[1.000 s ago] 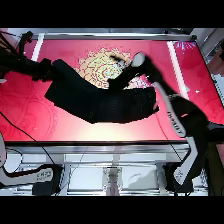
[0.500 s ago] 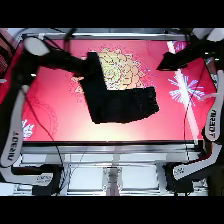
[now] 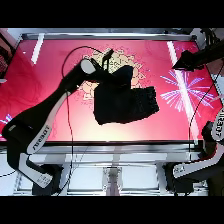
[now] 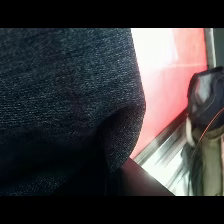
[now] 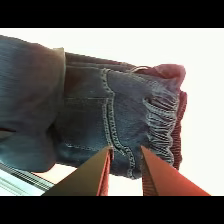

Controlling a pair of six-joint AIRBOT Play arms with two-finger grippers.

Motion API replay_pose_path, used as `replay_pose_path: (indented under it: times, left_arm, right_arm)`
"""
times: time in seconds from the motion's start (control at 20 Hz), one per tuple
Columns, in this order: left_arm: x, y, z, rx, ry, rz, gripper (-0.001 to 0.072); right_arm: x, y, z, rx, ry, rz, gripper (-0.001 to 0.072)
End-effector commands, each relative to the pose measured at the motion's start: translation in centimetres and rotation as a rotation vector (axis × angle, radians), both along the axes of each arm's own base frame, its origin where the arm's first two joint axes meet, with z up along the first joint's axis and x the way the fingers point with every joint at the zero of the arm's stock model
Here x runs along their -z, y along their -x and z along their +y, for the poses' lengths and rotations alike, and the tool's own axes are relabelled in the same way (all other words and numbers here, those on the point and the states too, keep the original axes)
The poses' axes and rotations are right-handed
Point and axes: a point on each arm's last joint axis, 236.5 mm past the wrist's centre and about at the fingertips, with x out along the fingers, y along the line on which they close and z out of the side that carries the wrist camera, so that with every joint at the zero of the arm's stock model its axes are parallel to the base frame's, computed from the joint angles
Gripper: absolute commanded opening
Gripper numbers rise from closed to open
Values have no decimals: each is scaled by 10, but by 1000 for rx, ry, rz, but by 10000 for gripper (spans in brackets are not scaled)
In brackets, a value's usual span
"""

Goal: Fold the clothes and pants, and hang the long-sleeved shirts on hangers.

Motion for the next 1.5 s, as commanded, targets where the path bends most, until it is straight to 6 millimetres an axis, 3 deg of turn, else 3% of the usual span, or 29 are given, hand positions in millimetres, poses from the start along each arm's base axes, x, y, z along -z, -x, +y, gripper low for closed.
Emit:
replay_pose_path:
  times: [0.0,0.4,0.45,0.5,0.55,0.65,0.7,0.8,0.9,0.95,1.05,1.1,1.15,1.2,1.25,1.35,1.45]
  left_arm:
    - [6,-3,-31,-21,43,-41,23]
    - [26,-6,-69,-54,125,-34,35]
    - [26,-2,-74,-36,143,-36,123]
    - [22,1,-80,-19,169,-39,328]
    - [17,6,-86,1,198,-48,436]
    - [6,16,-96,37,245,-71,432]
    - [1,20,-101,51,264,-79,432]
    - [-3,25,-104,64,282,-68,433]
    - [-5,29,-97,95,280,-52,430]
    - [-8,27,-89,105,281,-45,387]
    - [-13,13,-57,123,244,-64,213]
    - [-18,5,-36,122,218,-68,103]
    - [-22,-7,-9,103,174,-83,23]
    - [-24,-22,20,53,117,-90,23]
    - [-25,-38,54,-27,41,-85,23]
    - [-22,-55,115,-148,-107,-66,23]
    - [-17,-48,153,-153,-226,-51,23]
  right_arm:
    - [6,0,-2,7,-6,14,210]
    - [9,-2,-3,12,-7,12,210]
    - [9,-3,-2,13,-7,10,211]
    - [9,-5,-2,13,-7,6,210]
    - [10,-7,-1,15,-7,2,211]
    - [15,-12,3,11,-8,-2,214]
    - [18,-14,5,6,-9,3,259]
    - [31,-15,10,-10,0,35,596]
    - [50,-13,18,-34,26,84,625]
    - [61,-10,26,-52,26,112,624]
    - [88,-5,48,-89,16,168,601]
    - [99,-2,61,-105,13,183,533]
    - [108,3,76,-138,6,201,358]
    - [115,8,94,-181,-4,208,177]
    - [120,11,111,-221,-8,205,95]
    - [127,12,146,-300,4,158,24]
    - [146,18,171,-355,43,170,24]
